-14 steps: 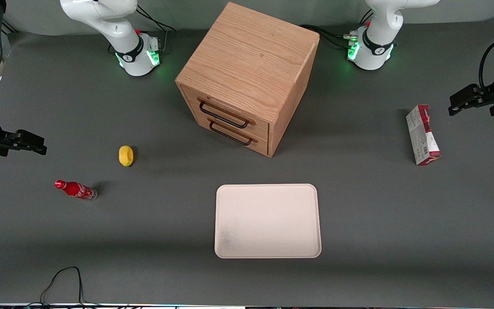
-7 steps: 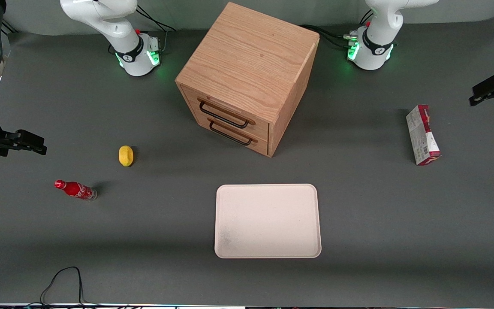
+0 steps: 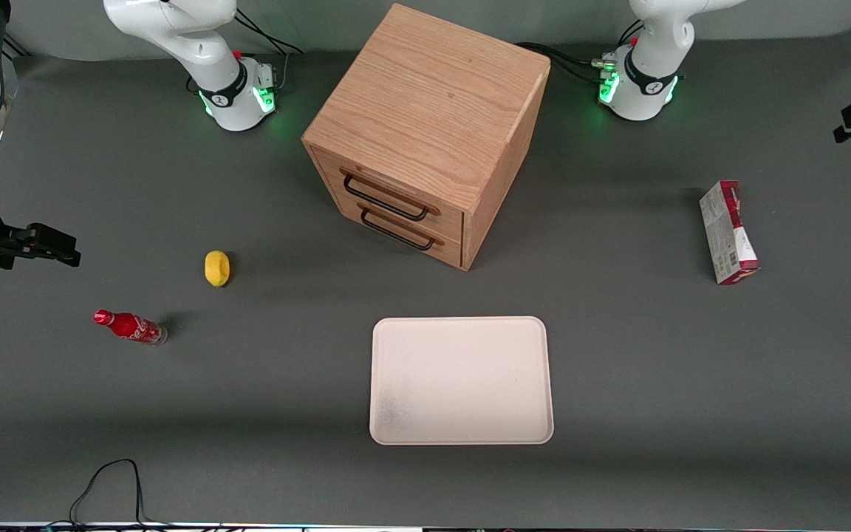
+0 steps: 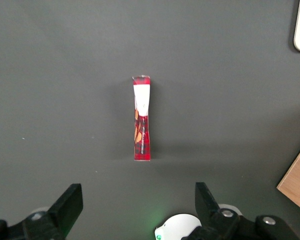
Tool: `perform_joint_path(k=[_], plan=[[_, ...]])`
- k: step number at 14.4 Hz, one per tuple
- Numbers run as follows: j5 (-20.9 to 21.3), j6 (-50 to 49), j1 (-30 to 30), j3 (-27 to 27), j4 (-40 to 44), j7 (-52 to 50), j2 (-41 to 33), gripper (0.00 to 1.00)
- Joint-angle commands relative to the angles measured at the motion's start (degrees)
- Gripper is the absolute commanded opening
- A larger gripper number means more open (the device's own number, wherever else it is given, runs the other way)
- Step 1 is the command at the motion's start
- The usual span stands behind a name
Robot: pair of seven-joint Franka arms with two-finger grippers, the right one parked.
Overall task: Place red cookie box on tray
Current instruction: 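Move the left gripper over the red cookie box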
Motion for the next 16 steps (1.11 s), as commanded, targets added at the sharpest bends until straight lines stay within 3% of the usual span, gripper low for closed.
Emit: perform_joint_path(k=[1,9,16], plan=[[0.6,4.4,2.2,-0.5,-12.0,0.9,-10.1,1.0],[0.8,11.2,4.5,-0.4,-17.5,5.9,-8.0,1.0],[0.2,29.2,5.5,-0.4,-25.9,6.5,1.0,1.0]])
